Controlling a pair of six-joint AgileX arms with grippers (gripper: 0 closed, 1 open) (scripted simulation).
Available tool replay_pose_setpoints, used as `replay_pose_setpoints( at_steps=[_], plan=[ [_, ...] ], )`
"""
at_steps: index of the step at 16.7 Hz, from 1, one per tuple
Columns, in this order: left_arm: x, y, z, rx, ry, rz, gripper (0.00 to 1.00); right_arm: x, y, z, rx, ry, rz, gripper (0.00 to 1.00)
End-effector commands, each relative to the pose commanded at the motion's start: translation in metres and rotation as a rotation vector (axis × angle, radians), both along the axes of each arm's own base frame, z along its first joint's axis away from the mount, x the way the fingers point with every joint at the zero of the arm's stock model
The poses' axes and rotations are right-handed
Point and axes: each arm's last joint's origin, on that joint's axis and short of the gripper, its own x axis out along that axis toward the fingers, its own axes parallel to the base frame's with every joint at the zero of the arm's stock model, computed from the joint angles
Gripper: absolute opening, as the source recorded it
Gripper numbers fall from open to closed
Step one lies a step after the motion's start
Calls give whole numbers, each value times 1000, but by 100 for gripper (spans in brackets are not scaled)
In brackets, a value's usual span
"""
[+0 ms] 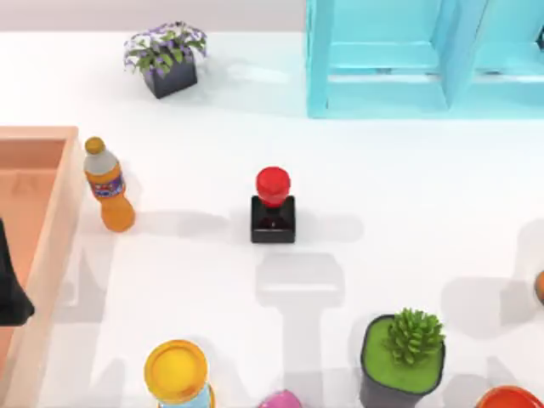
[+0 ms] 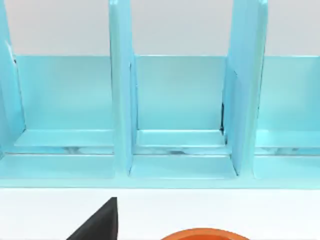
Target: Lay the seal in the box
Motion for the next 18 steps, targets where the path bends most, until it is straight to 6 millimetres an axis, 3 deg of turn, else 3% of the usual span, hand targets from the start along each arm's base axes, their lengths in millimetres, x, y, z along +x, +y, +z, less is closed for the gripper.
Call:
replay_pose_setpoints(
  at_steps=[5,8,11,14,18],
  plan=[
    [0,-1,12,-13,29,-12,100,0,0,0,0,0,0,100],
    [3,-4,42,-45,108,-41,100,0,0,0,0,0,0,100],
    [14,-10,84,-87,229,-81,100,0,0,0,0,0,0,100],
    [38,-21,132,-130,388,-121,100,0,0,0,0,0,0,100],
    [95,-48,185,-170,640,-161,100,0,0,0,0,0,0,100]
  ],
)
